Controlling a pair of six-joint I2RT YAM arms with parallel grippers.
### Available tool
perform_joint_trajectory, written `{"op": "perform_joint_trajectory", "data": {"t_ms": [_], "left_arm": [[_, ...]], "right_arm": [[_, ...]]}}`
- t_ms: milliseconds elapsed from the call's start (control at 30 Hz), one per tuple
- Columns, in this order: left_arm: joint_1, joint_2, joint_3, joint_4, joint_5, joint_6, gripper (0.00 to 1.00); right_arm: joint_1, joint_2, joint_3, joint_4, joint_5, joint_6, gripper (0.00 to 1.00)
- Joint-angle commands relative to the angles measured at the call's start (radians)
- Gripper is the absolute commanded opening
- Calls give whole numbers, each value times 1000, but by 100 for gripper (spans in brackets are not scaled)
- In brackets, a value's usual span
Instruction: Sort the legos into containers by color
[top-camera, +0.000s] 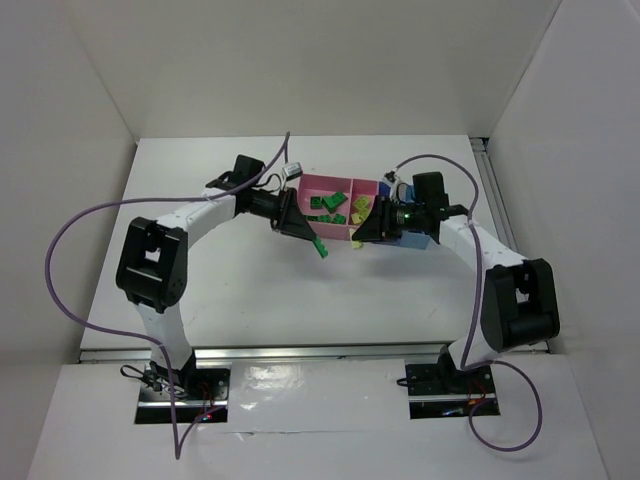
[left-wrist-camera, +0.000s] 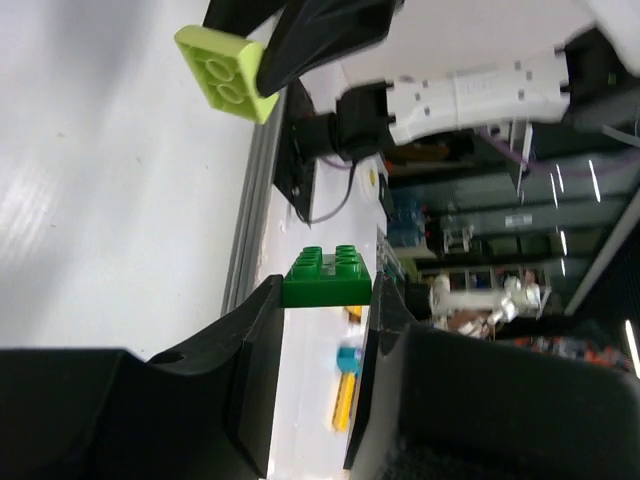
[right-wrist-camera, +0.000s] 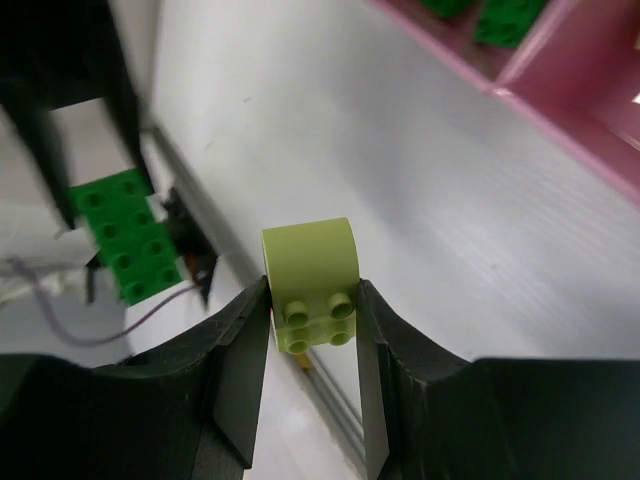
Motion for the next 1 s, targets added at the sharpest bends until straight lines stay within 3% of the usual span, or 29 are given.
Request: {"op": "perform_joint_trajectory", "data": {"t_ms": [0,67,100,167,233,333,433,533,567,600,633,733,767,900,967], "left_arm": [[16,7,78,39,-71,-95,0],[41,38,150,6,-255,-149,0],[54,56,190,-40,-337,-189,0],[55,114,308,-115,-542,-215,0],[55,156,379,-183,-622,-224,0],[55,252,570,-272,-707,-224,0],[32,343,658,-323,-765,-224,0],[21,380,716,-343,-776,-234,32],[21,380,716,-343,-785,-234,56],[21,380,727,-343,-785,-234,65],[21,380,727,-343,-796,-224,72],[12,369,752,-343,-796,-215,83],[12,358,752,-356,-796,-215,84],[12,312,781,-369,-785,-206,85],[12,270,781,-378,-775,-197,85]], "right_arm": [[5,-52,54,-43,260,-4,8],[5,-52,102,-43,398,25,8],[5,-52,123,-43,540,44,8],[5,-14,200,-43,618,53,9],[18,48,254,-85,705,53,11],[18,130,332,-85,745,25,13],[39,194,398,-105,776,15,13],[64,256,429,-94,802,15,19],[64,277,429,-94,802,15,22],[88,286,444,-94,814,15,24],[88,296,458,-94,828,15,39],[117,323,487,-94,828,-21,61],[133,323,487,-94,840,-21,74],[151,322,522,-105,911,-21,91],[160,299,522,-115,1010,-7,94]]}}
